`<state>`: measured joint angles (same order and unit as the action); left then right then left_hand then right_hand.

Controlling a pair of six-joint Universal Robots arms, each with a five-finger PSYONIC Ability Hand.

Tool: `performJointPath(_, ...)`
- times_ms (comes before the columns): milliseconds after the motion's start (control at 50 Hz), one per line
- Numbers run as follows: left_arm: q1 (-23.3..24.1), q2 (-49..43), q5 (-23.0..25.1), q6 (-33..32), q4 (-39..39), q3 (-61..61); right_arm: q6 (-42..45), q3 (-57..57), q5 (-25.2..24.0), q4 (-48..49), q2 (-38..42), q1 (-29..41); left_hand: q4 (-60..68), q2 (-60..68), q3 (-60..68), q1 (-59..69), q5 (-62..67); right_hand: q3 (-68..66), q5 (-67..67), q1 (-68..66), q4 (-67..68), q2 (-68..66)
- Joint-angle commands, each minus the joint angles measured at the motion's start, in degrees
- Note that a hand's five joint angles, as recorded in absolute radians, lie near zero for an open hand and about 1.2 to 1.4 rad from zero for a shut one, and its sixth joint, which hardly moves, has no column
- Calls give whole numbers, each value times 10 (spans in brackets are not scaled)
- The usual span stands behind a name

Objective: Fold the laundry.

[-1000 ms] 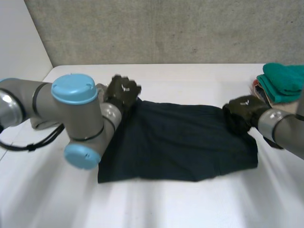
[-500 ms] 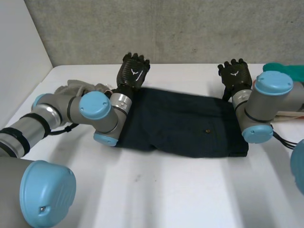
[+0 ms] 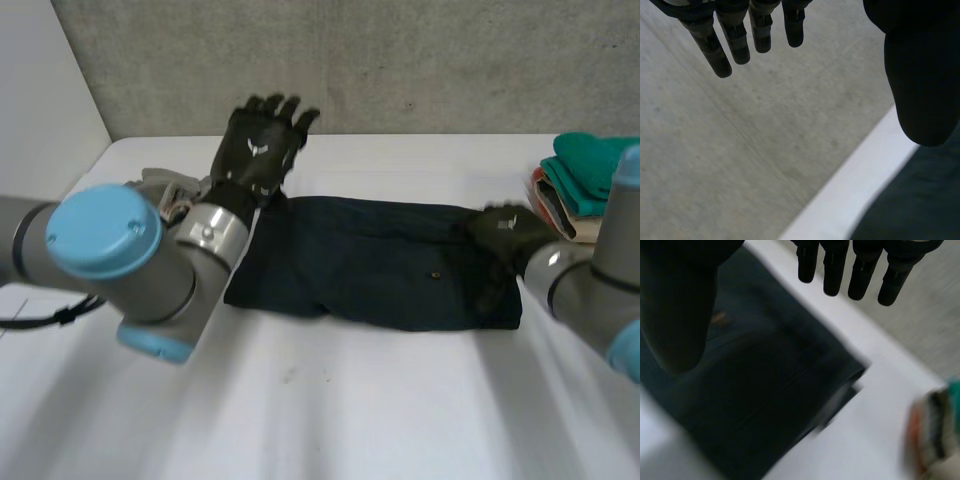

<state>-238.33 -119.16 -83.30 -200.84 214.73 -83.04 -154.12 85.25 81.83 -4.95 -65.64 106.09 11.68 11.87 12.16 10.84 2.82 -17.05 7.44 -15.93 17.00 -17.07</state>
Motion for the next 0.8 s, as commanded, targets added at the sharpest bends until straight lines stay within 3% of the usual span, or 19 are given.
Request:
performJointPath(20, 7, 30, 2, 26, 0, -97, -7, 104, -14, 115, 6, -17, -15, -17, -19, -6, -26, -93, 89, -105, 94, -93)
performJointPath(100, 9, 27, 0, 29, 0, -107, -7, 113, -11, 179, 29, -18, -13, -15, -18, -5, -24, -146, 142, -157, 146, -145)
performJointPath(160, 9, 26, 0, 29, 0, -108, -1, 106, -7, 195, 60, -18, -13, -15, -18, -5, -24, -296, 293, -308, 297, -296)
performJointPath(180, 9, 27, -1, 29, 0, -109, 10, 102, -3, 196, 63, -25, -13, -15, -18, -5, -24, -626, 622, -637, 627, -626)
performJointPath(300, 8, 47, -2, 29, -2, -113, 57, 136, 17, 223, 3, -59, -13, -15, -18, -5, -24, -630, 626, -641, 630, -629)
performJointPath(360, 8, 68, 0, 29, -1, -124, 114, 150, 18, 223, -44, -80, -15, -17, -19, -6, -26, -630, 626, -641, 630, -629)
performJointPath(480, 3, 103, -1, 31, -2, -143, 243, 133, 24, 223, -52, -95, -16, -18, -21, -8, -28, -630, 626, -641, 630, -629)
performJointPath(540, 1, 113, -2, 33, -2, -154, 294, 113, 15, 225, -48, -56, -15, -17, -19, -6, -26, -630, 626, -641, 630, -629)
performJointPath(620, -13, 132, -2, 34, -6, -168, 338, 73, -16, 253, -12, 96, -15, -17, -19, -6, -26, -630, 626, -641, 630, -629)
performJointPath(680, -20, 142, -3, 41, -13, -173, 355, 69, -83, 280, 37, 188, -13, -15, -18, -5, -24, -630, 626, -641, 630, -629)
performJointPath(780, -27, 154, -3, 66, -31, -175, 399, 69, -137, 279, 100, 229, -13, -15, -18, -5, -24, -613, 610, -625, 614, -613)
performJointPath(800, -30, 154, -3, 69, -34, -174, 411, 67, -133, 279, 105, 231, -13, -15, -18, -5, -24, -300, 296, -311, 301, -300)
